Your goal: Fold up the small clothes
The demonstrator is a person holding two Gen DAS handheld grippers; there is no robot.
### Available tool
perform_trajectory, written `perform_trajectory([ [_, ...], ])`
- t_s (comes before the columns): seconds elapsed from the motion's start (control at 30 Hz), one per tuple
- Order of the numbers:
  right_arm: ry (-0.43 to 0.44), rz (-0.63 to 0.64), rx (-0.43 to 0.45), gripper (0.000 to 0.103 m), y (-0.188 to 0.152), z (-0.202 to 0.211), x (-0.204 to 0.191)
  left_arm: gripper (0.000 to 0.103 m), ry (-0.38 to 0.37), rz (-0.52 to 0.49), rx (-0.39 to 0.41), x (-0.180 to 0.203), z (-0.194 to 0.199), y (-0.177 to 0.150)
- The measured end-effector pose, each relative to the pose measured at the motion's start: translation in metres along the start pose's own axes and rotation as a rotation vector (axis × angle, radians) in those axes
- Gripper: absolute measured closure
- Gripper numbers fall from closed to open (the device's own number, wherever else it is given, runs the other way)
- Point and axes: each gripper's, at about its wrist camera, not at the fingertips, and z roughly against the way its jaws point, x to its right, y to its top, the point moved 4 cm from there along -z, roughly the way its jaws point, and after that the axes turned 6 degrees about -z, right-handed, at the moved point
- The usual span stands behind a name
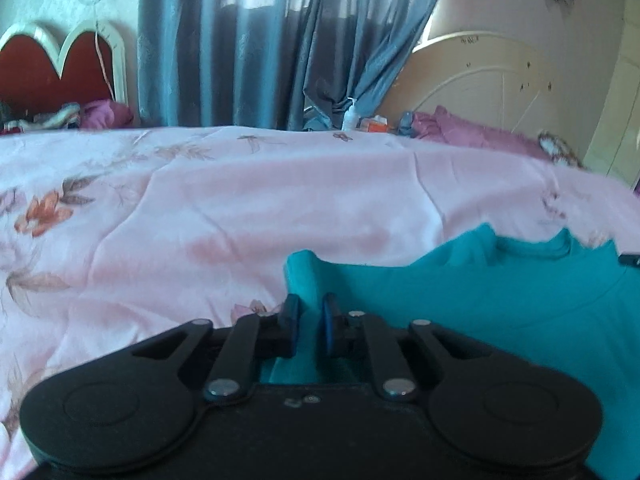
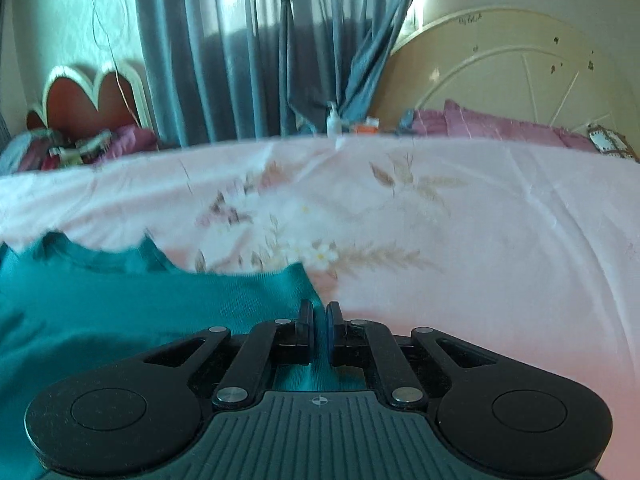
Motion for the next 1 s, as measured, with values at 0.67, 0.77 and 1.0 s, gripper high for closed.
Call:
perform_trajectory([
  [0.67,0.167,0.366,-0.074,0.1,-0.028,-0.006,-0.151,0.101,-0.124,-0.234,0.022,0.111,0.003,0.012],
  [0.77,0.17,0.37,-0.045,0.102,-0.03,-0.006,-0.151,0.101,-0.12,-0.195,0.075,0.112,0.012,0.013],
  [1.0,0.1,0.258,-0.011,0.103,-0.018,-0.021,-0.138,0.099,-0.045,-0.136,0.089,0.106,0.0,0.022],
])
